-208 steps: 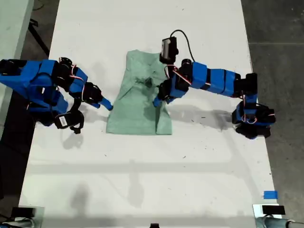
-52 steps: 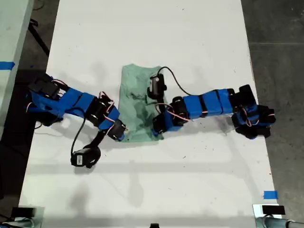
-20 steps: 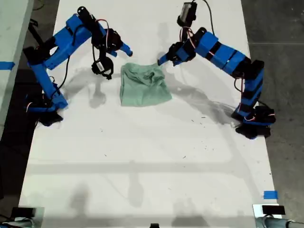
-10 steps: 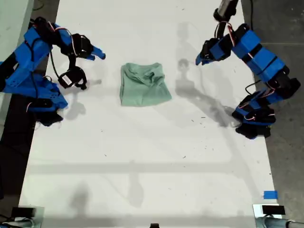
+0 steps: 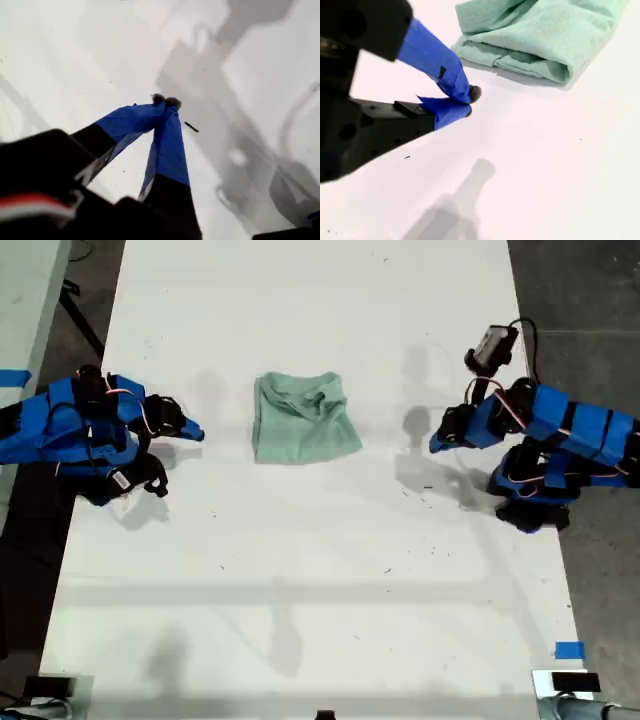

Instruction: Fold t-shirt

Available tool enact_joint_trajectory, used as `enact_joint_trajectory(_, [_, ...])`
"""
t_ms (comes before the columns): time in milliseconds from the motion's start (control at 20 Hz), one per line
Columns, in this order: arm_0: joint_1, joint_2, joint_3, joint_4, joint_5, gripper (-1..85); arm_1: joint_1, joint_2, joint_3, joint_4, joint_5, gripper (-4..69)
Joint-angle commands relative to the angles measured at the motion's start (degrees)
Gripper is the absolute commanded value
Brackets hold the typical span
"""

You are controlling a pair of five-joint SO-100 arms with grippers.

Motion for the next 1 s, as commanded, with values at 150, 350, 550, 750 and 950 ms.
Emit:
enact_joint_trajectory(150, [1.85, 1.05, 0.44, -1.85, -1.76, 0.1, -5.54, -36.39, -34.8, -9.05, -5.71, -1.3])
enact_joint_trajectory(350, [2.81, 4.66, 2.37, -1.93, -3.16, 0.1, -7.38, -67.41, -73.39, -2.99, -12.48, -1.3])
enact_joint_trajectory(550, [2.37, 9.14, 4.83, -0.88, -3.25, 0.1, -8.17, -84.99, -94.66, 0.62, -14.68, -1.3])
enact_joint_trajectory(750, [2.46, 10.2, 7.47, -1.67, -3.43, 0.1, -8.35, -89.12, -95.62, -1.93, -14.5, -1.3])
enact_joint_trajectory(950, [2.2, 10.2, 7.47, -1.76, -3.43, 0.1, -7.38, -91.14, -95.62, -3.25, -15.12, -1.3])
